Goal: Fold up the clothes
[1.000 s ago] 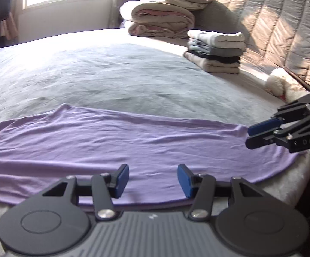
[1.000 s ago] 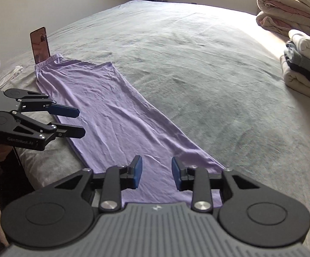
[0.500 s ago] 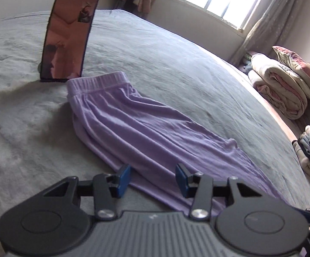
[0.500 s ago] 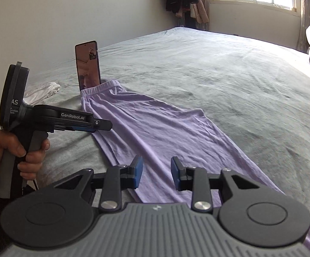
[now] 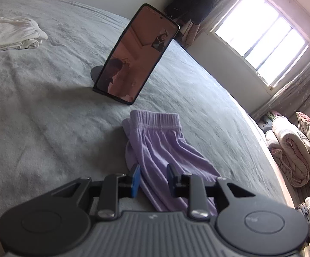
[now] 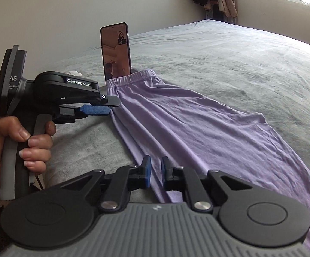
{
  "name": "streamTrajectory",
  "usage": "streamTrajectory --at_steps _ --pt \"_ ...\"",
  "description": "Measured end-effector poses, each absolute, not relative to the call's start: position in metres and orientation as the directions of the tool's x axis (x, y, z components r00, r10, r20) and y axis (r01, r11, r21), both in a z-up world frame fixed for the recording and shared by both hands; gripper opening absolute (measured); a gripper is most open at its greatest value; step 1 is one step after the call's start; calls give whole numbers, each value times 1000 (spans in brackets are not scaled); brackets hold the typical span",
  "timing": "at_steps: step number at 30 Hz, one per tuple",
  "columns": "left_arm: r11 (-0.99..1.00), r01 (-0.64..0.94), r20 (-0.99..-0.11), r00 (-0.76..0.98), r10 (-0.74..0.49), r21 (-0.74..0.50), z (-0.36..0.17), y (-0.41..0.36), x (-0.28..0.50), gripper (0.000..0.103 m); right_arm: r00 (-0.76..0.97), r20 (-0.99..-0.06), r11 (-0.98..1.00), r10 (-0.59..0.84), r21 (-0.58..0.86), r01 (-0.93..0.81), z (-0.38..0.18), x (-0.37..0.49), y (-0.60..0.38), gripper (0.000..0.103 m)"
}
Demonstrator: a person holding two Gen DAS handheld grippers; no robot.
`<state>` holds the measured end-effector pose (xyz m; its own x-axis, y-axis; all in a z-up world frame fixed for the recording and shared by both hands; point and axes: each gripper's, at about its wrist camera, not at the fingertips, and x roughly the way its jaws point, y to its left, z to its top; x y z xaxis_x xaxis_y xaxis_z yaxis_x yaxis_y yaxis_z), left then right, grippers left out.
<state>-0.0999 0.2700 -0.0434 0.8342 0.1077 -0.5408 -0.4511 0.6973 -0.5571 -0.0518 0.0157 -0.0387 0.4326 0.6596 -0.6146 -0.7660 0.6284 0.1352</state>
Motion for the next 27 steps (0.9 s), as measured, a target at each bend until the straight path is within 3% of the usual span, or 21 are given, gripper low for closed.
streamTrajectory --at_steps 15,20,22,27 --pt "639 -453 -505 856 115 -622 -51 287 -91 27 415 -645 585 642 63 -808 -54 -43 52 18" --pt "660 -473 -529 838 133 -583 -55 282 -87 2 420 -660 580 623 29 -814 -54 -43 56 18" --pt "668 -478 -529 836 148 -570 -53 281 -86 0 422 -665 577 616 16 -816 -54 -43 58 1" --pt "676 -488 -515 837 184 -552 -49 281 -90 0 356 -661 577 660 144 -804 -46 -37 49 1"
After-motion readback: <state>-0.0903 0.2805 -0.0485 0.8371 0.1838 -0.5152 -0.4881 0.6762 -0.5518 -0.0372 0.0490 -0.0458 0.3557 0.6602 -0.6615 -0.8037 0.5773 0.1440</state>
